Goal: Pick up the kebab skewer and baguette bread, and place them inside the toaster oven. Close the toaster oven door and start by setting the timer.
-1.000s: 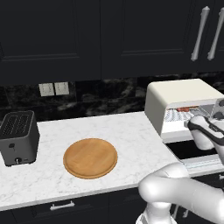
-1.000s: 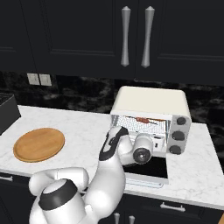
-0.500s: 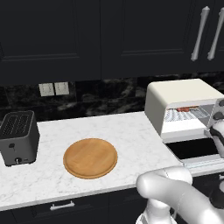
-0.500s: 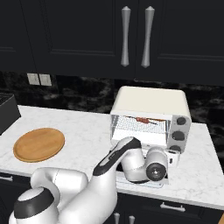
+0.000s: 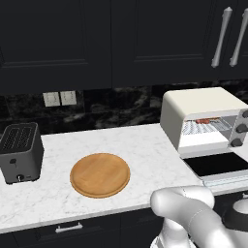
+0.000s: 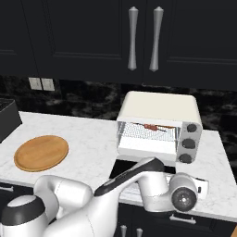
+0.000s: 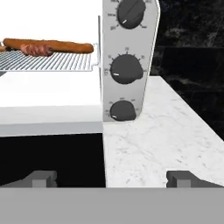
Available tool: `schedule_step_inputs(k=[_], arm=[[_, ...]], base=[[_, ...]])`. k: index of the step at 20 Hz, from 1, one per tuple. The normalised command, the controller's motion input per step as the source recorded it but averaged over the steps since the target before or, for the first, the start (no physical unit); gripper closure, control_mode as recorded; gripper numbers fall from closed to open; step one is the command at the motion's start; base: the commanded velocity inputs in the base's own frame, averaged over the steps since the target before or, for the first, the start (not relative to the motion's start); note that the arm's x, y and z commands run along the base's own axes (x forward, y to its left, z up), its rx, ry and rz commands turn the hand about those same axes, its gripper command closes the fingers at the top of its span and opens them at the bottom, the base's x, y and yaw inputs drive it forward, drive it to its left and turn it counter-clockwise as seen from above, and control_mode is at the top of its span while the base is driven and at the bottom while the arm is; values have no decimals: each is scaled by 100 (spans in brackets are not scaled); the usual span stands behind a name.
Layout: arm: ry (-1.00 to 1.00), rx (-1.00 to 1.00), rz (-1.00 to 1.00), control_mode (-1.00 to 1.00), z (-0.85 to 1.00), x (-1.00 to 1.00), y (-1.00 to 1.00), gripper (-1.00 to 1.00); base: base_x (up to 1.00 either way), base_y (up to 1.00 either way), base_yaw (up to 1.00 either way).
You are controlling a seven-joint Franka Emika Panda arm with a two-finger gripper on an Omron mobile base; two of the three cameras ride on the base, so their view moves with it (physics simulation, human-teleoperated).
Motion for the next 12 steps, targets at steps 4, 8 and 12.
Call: schedule_step_inputs(k=[4,8,12], arm=[[6,-3,0,-100,-17,-59,-42,-100],[0,0,5,-100,-37,-22,-30,-100],[0,-3,4,-100,-60,-23,-5,-100]], base=[[0,0,0],[0,0,0],[0,0,0]])
